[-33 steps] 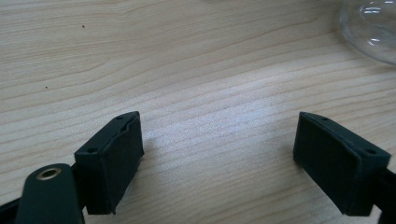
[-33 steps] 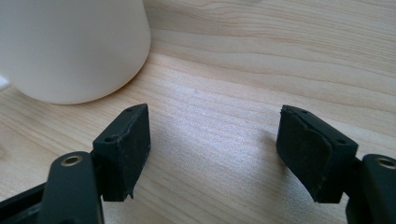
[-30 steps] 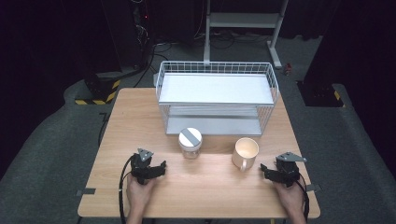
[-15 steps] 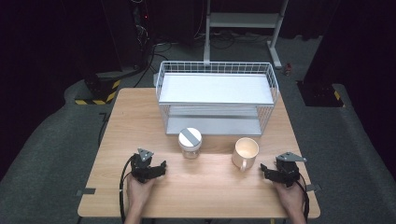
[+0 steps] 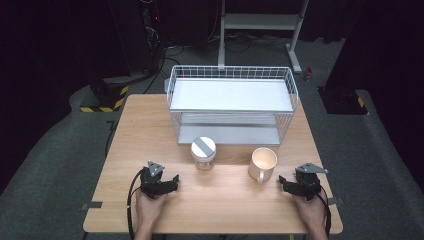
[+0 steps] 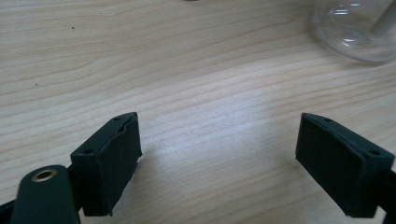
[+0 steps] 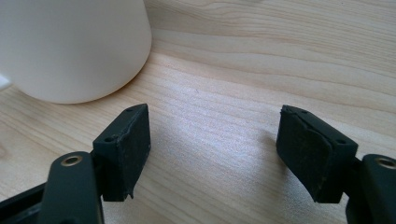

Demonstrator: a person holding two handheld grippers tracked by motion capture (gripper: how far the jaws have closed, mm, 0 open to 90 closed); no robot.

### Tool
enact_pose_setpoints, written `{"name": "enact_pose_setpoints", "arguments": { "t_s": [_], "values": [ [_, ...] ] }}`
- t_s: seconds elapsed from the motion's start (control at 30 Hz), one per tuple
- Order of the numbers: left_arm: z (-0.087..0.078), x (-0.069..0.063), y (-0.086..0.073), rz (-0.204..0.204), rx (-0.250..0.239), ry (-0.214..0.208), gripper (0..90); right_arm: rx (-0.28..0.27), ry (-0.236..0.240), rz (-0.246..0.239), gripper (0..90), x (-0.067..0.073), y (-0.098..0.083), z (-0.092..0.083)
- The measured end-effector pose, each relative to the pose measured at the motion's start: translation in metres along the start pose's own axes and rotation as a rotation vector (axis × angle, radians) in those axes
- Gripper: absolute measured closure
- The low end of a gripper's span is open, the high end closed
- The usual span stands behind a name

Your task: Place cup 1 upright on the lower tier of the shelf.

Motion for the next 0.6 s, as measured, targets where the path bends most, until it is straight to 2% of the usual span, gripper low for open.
{"name": "enact_pose_setpoints", "arguments": {
  "t_s": [0.1,0.2,0.47,0.5,0.6],
  "values": [
    [-0.005,-0.005,0.0,0.023,0.001,-0.004,14.7,0.0,0.0,-0.001,26.2,0.0,0.0,0.0],
    [-0.009,-0.011,0.001,0.021,-0.018,-0.02,14.4,0.0,0.0,-0.002,26.2,0.0,0.0,0.0],
    [-0.013,-0.026,0.003,0.035,-0.03,-0.072,13.0,0.0,0.0,-0.002,26.2,0.0,0.0,0.0],
    [-0.013,-0.031,0.004,0.04,-0.031,-0.098,13.9,0.0,0.0,-0.002,26.3,0.0,0.0,0.0],
    [-0.013,-0.036,0.005,0.05,-0.029,-0.107,14.0,0.0,0.0,-0.002,26.2,0.0,0.0,0.0]
  ]
}}
Point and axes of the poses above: each handheld gripper's, and its own axes: z roughly forward along the jaws, y roughly out of its top, x roughly to its left, the point moved 9 cm from there along z, roughly forward along the jaws, and after that the axes turned 4 degrees about z, right-handed, at the moved point
